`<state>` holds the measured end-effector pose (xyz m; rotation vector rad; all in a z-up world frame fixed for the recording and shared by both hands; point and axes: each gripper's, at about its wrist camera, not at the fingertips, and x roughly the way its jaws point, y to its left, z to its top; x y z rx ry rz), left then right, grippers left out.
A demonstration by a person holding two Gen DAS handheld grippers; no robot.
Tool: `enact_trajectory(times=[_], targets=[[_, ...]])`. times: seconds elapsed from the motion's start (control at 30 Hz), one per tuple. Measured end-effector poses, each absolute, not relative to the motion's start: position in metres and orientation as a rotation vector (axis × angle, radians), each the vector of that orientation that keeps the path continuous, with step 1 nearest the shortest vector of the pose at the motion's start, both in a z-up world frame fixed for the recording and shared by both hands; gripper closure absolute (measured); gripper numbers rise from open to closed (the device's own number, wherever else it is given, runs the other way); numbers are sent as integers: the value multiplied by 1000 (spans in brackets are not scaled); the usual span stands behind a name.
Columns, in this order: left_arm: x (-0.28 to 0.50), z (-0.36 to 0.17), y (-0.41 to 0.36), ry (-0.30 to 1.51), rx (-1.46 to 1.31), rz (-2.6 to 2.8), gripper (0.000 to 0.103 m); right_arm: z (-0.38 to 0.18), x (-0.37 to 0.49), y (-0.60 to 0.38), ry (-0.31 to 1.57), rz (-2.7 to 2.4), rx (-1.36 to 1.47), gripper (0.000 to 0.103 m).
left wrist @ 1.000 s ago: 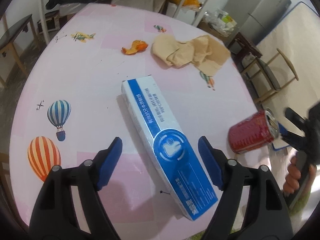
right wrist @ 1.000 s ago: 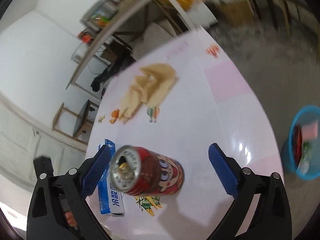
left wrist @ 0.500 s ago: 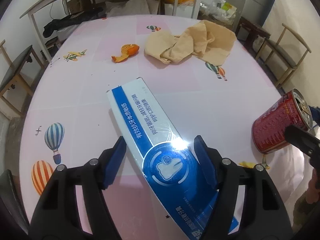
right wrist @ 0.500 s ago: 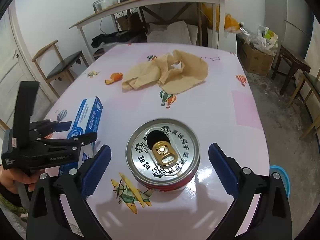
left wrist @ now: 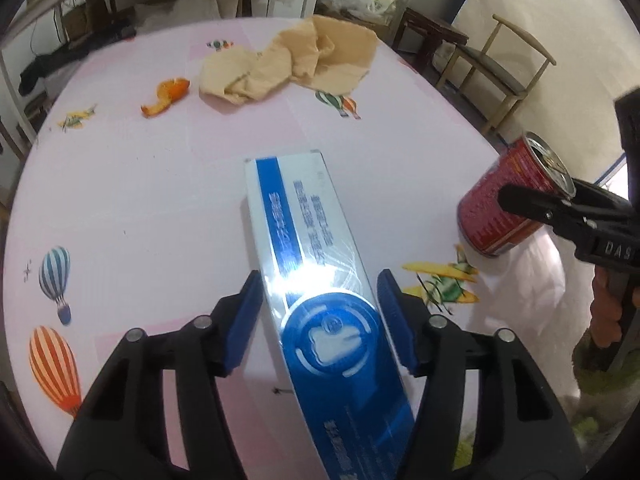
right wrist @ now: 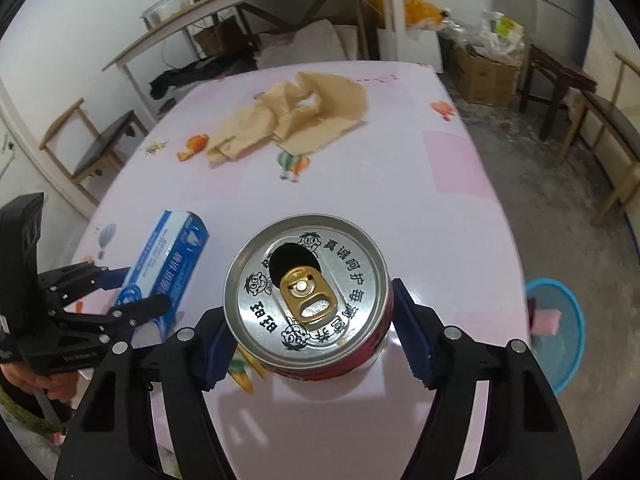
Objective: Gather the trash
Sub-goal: 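Grasp the toothpaste box with the left tool while the right tool holds the can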
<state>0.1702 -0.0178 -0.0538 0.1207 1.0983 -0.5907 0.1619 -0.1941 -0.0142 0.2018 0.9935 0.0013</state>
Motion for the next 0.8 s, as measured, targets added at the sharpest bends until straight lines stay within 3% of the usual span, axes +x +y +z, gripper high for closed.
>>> enact_trajectory(times=[0.03,0.13,0.23,0.3,0.57,0.8], targets=[[169,-53,-17,1105,116,-578,35,-14,159,-196,993,-1,208,35],[165,-47,-13,1109,106,-559,31,-15,153,-199,987,1,227,34],[159,-44,-10,1115,115,-541,29,-16,151,-200,974,4,238,26],[156,-46,-12,1127,138,-516,29,-17,151,-199,972,6,242,26],[155,-53,-20,1126,176,-453,31,-25,153,-199,975,-17,259,26],[156,-58,-25,1135,209,-415,41,-23,151,-195,958,-40,221,26]])
